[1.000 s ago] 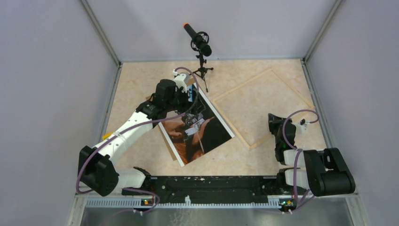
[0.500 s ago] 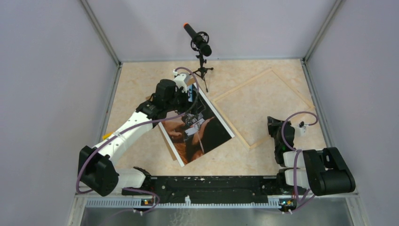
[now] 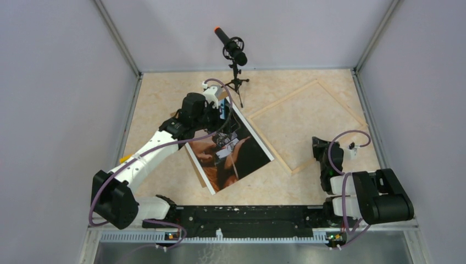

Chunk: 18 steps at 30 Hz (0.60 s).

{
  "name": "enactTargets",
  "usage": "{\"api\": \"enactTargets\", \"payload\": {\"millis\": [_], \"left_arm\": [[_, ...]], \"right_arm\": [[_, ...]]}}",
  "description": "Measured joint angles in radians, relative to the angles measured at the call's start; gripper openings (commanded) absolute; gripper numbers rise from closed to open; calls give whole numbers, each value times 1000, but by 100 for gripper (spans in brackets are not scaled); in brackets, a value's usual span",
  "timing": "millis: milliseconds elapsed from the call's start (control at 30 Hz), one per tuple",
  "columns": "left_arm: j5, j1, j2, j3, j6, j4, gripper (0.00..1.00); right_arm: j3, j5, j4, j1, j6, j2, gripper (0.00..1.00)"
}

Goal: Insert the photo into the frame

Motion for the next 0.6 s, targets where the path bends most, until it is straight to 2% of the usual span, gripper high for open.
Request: {"api": "enactTargets", "payload": {"millis": [600], "left_arm": [[6, 0, 0, -1, 0, 0, 99]], "right_arm": [[-26, 7, 34, 0, 18, 19, 0]]}}
